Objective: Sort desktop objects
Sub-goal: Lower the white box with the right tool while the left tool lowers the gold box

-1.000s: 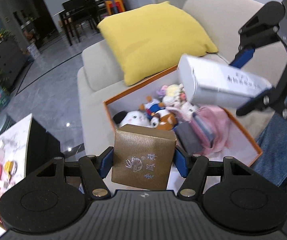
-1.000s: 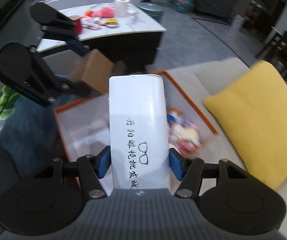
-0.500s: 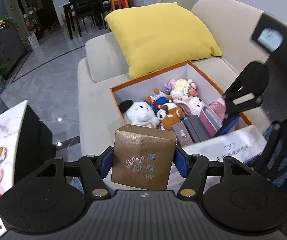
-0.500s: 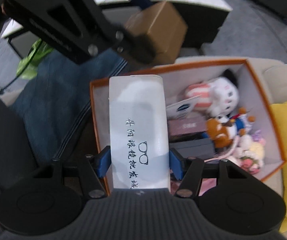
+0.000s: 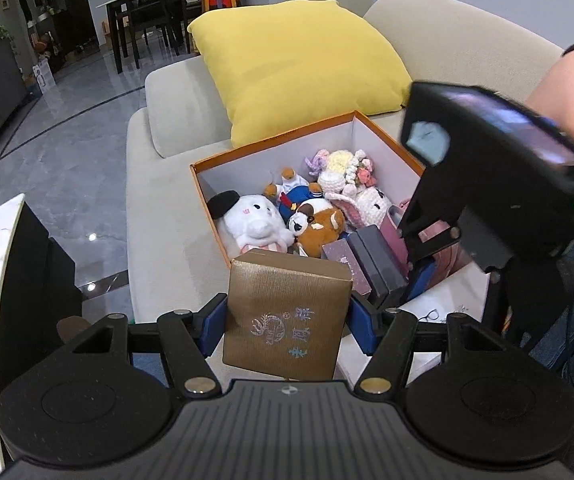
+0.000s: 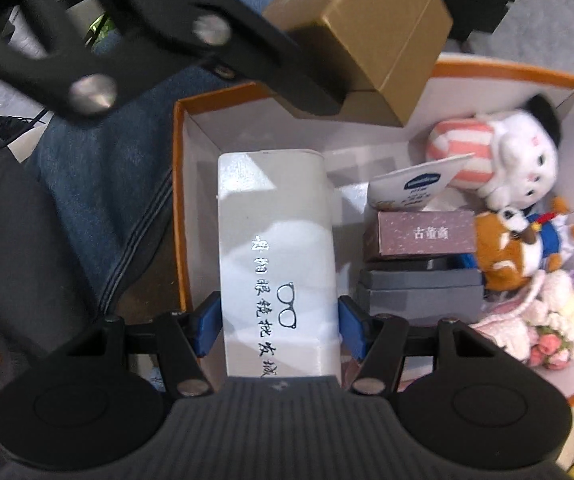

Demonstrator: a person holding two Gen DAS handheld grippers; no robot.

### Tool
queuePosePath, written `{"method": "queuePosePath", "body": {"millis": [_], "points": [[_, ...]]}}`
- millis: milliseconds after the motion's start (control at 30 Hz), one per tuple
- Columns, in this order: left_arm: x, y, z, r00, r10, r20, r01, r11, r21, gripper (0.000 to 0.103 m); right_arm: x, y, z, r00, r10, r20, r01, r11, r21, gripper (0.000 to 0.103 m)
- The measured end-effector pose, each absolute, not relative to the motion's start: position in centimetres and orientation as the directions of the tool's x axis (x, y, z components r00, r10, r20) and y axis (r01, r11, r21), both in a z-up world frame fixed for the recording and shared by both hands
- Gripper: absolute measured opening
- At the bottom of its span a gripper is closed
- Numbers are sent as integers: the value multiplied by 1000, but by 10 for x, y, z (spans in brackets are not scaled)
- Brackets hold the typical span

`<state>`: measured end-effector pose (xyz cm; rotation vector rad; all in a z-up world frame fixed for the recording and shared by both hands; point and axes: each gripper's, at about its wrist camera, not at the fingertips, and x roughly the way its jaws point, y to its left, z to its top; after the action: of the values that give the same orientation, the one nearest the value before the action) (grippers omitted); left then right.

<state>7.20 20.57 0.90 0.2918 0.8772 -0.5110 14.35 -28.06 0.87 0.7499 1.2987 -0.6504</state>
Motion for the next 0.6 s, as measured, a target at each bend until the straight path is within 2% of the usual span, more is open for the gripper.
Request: {"method": "queuePosePath", "body": {"millis": [267, 600], "points": [[76, 205, 4, 516, -326, -792, 546, 838, 11, 73, 146, -284, -10, 123, 78, -989, 771, 620, 145, 63], [74, 201, 2, 504, -327, -800, 571, 820, 25, 73, 148, -277, -6, 105, 65, -992, 771, 625, 123, 61]]}}
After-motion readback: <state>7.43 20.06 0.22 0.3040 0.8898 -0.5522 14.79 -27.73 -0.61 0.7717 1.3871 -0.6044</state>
